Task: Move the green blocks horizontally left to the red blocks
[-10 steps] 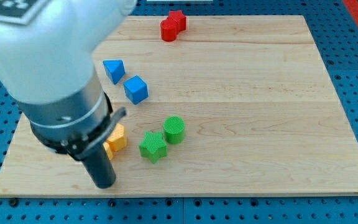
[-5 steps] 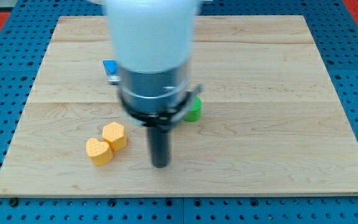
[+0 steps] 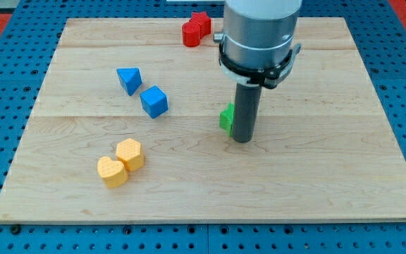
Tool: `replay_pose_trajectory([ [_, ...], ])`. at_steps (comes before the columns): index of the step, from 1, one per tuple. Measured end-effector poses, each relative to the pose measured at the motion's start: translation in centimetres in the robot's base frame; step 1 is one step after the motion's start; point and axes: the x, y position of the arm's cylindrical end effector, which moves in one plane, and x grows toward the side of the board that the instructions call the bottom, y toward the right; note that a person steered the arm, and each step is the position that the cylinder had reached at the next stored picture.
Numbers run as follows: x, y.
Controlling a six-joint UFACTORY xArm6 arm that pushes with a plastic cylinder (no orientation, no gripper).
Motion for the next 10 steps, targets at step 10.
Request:
replay_pose_trajectory([
  [10, -20.9, 3.2],
])
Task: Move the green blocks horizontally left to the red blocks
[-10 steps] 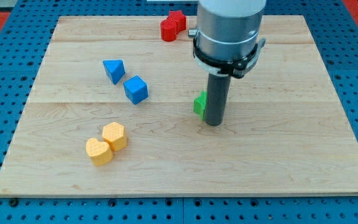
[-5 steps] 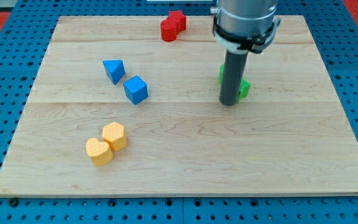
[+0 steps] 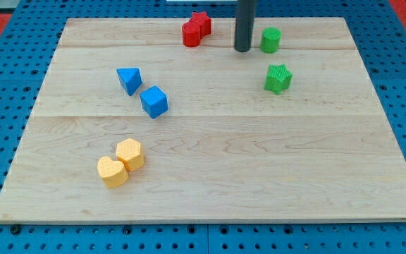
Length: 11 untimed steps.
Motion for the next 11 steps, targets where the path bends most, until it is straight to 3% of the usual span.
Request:
replay_pose_trajectory([
  [1, -1.0, 4.0],
  [2, 1.2, 4.2],
  [4, -2.9, 6.1],
  [5, 0.3, 7.0],
  [6, 11.0, 9.0],
  [7, 21.9, 6.1],
  [8, 21.3, -0.8],
  [10, 8.2, 4.3],
  [11, 5.3, 8.6],
])
